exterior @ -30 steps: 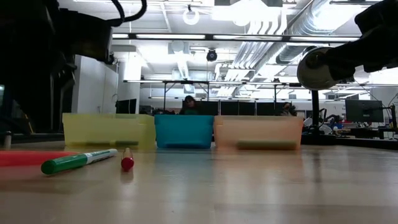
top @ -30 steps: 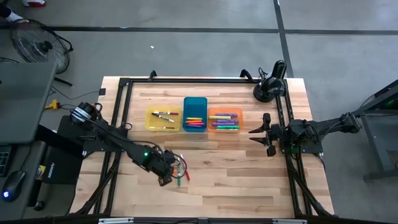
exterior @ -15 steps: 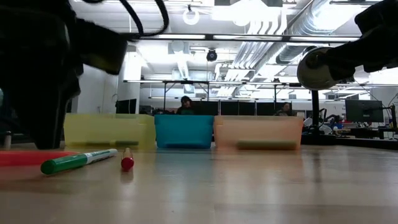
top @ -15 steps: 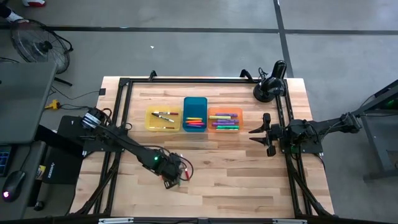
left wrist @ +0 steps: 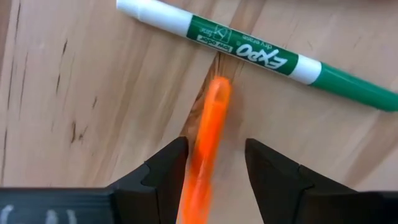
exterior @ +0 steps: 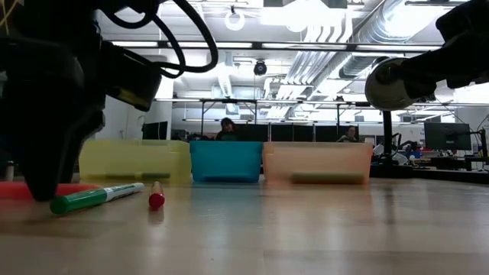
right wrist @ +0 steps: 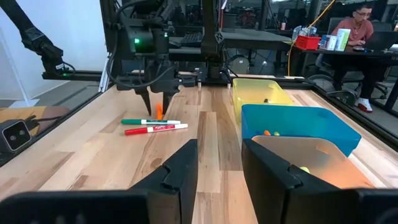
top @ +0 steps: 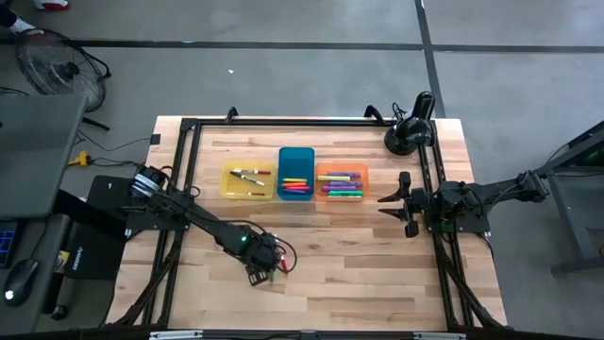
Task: Pick & Place Markers
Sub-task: Put the orange pen into the blue bin
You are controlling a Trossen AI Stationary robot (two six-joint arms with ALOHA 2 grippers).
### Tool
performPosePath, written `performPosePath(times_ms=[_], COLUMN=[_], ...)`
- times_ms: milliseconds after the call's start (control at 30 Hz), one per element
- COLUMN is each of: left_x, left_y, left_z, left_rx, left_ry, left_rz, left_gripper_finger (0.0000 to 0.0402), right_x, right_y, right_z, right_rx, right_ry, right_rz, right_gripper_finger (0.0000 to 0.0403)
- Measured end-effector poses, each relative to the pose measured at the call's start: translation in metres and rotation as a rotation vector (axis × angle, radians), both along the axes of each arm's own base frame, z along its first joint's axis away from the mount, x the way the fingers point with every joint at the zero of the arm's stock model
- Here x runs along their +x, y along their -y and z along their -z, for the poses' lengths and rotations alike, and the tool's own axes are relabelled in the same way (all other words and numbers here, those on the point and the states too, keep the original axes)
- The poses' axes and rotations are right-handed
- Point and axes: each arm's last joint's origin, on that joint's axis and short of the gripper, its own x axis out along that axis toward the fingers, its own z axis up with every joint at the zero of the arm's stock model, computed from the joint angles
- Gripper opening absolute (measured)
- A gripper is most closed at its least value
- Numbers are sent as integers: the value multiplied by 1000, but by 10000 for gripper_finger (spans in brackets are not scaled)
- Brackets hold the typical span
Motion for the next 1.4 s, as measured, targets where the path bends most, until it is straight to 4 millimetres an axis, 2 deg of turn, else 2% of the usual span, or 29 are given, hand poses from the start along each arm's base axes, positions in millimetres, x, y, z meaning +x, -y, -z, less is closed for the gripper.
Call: performPosePath(times_ms=[167, 467, 967, 1167, 1400], left_x=[-3, -4, -4, 1, 13], left_y=[-1, -2, -2, 0, -2], left_z=[1, 2, 2, -13, -41], left_rx=[20, 45, 45, 100, 209], left_ry=[-23, -26, -27, -63, -31], left_rz=[93, 182, 223, 267, 331], left_gripper_finger=[142, 25, 26, 26, 27], right_x=[0, 0, 0, 0, 0], right_y=[0, 0, 0, 0, 0], right_z=[0, 0, 0, 0, 0], right_rx=[0, 0, 0, 0, 1], right_ry=[0, 0, 0, -1, 1], right_rz=[0, 0, 0, 0, 0], right_gripper_finger=[113, 113, 113, 113, 113])
